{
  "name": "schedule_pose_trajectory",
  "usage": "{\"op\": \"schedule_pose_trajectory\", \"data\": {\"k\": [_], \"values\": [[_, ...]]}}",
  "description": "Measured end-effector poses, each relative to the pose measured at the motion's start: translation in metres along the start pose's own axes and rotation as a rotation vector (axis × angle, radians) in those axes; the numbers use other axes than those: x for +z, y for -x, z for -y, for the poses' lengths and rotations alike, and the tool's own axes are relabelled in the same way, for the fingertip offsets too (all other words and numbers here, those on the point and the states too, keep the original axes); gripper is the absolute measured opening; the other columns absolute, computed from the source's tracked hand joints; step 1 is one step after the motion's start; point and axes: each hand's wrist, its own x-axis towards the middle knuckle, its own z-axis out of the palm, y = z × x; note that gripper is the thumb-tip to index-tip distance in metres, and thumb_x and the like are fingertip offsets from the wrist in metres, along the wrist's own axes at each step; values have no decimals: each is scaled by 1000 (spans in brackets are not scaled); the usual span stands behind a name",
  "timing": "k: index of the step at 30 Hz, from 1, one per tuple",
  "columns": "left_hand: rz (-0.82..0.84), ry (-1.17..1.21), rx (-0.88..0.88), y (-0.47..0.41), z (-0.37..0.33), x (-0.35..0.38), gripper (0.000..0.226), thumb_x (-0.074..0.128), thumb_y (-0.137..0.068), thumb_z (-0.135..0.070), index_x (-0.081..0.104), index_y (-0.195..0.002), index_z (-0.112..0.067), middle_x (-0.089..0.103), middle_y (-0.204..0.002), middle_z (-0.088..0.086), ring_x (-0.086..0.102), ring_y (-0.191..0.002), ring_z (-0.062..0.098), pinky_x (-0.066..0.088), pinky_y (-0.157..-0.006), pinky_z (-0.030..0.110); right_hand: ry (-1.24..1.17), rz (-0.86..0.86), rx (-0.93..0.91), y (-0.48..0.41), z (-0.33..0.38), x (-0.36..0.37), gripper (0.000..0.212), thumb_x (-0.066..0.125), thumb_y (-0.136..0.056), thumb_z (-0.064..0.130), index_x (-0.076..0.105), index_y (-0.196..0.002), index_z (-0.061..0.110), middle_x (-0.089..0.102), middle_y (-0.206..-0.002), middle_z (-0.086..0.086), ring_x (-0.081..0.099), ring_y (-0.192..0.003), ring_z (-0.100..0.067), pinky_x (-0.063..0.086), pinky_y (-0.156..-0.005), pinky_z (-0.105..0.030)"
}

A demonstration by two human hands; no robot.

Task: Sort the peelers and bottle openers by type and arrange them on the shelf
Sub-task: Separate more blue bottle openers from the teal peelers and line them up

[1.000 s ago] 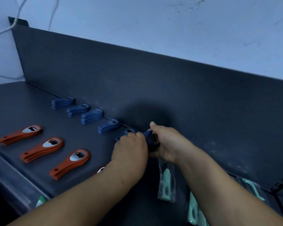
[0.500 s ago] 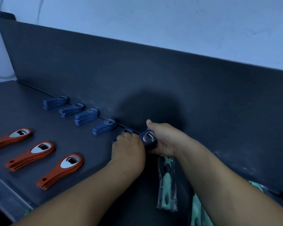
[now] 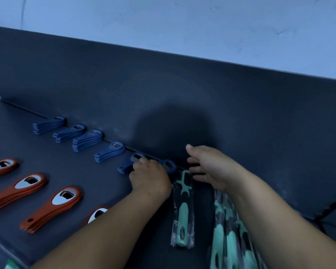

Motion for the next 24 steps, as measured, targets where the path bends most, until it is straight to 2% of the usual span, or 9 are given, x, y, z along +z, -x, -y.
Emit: {"op": "schedule_pose_trajectory", "data": {"k": [5,10,13,16,21,24], "values": [[-73,78,46,2,1,6,55,56,-89,-41,39,-128,-7,42,-132,13,41,-121,28,43,-90,35,-28,5,6,11,-4,-12,55,49,-97,40,34,-144,14,43,-143,-11,48,-127,-29,44,-102,-41],[-173,159,142,4,10,6,31,59,-89,-27,51,-111,-7,53,-117,14,52,-107,29,41,-72,32,-57,-32,23,18,-7,-18,42,53,-96,35,44,-133,15,48,-137,-12,53,-119,-30,48,-95,-40],[-216,181,167,4,15,3,11,59,-90,-21,55,-92,-11,59,-106,10,58,-95,24,36,-64,28,-66,-29,36,22,-10,-18,31,54,-96,33,47,-122,18,50,-134,-11,56,-115,-30,49,-92,-39],[-248,186,164,3,18,4,19,60,-90,-23,46,-79,-15,63,-99,7,60,-89,22,36,-61,28,-62,-23,50,25,-12,-18,26,56,-95,32,49,-117,19,52,-131,-11,58,-112,-29,50,-92,-38],[-314,208,183,1,20,10,22,59,-91,-31,57,-92,-9,64,-99,9,60,-92,25,37,-63,29,38,-22,-8,25,-15,-10,37,54,-96,29,47,-130,17,53,-130,-5,58,-109,-21,50,-90,-32],[-327,251,185,-4,20,15,32,63,-87,-37,57,-100,-9,63,-105,10,58,-98,27,42,-68,31,395,-78,-190,18,-17,4,39,48,-97,21,47,-136,20,55,-129,3,56,-108,-11,45,-90,-21]]}}
